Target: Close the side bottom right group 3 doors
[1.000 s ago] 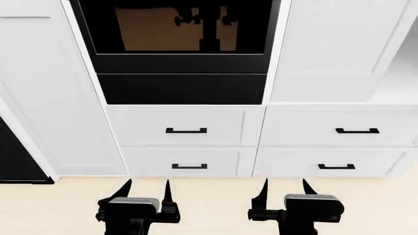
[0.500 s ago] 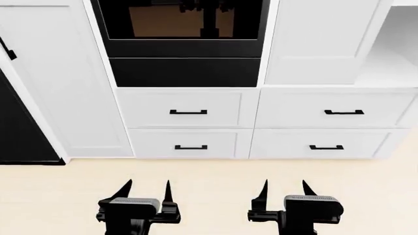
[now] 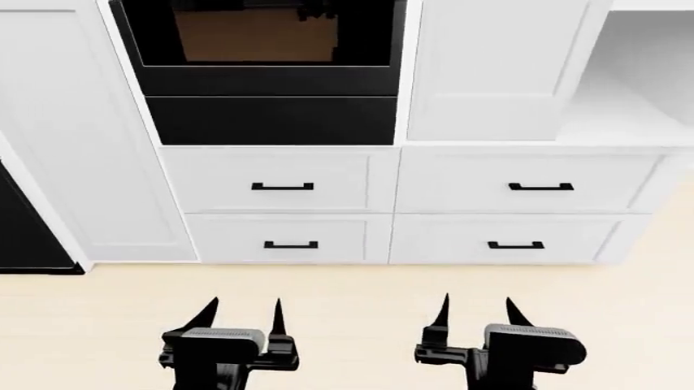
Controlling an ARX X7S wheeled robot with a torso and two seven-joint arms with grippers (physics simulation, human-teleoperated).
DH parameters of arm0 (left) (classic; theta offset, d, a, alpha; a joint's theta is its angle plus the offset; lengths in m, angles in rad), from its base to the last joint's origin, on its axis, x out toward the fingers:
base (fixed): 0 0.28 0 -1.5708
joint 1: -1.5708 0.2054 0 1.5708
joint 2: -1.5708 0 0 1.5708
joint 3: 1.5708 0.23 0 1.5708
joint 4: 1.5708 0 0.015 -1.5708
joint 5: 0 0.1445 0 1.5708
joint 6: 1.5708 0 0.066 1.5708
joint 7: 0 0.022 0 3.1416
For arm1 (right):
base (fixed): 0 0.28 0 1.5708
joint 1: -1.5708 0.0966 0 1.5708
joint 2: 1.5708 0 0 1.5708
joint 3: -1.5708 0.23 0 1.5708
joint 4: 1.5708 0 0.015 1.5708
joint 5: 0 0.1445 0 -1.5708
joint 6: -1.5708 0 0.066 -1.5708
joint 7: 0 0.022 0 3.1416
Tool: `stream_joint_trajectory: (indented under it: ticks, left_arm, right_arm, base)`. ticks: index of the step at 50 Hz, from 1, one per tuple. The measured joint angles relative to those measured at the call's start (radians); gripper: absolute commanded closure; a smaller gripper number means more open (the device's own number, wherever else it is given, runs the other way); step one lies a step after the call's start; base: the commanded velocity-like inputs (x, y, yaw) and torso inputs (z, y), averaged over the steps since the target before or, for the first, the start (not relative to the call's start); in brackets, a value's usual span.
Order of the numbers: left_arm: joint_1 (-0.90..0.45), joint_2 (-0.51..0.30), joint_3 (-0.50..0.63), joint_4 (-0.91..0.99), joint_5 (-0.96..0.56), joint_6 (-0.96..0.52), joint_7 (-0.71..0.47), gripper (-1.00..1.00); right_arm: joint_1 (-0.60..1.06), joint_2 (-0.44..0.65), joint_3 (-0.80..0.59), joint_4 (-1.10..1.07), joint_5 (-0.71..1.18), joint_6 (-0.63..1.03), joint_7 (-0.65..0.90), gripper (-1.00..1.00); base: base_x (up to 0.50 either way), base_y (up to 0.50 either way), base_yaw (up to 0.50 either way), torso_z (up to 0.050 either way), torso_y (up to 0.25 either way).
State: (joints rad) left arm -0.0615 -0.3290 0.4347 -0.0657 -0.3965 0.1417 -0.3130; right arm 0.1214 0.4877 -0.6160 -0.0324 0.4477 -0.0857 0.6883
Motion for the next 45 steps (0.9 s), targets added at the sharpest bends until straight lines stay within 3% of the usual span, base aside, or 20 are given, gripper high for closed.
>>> stream_joint_trajectory:
  ticks: [45]
  left_arm:
    - [-0.004, -0.003, 0.008, -0.003, -0.008, 0.000, -0.007, -1.00]
  right_arm:
    - [0.004, -0.002, 0.005, 0.011, 0.010, 0.001, 0.002, -1.00]
  base:
    - [0.00, -0.50, 0.00, 0.000, 0.000]
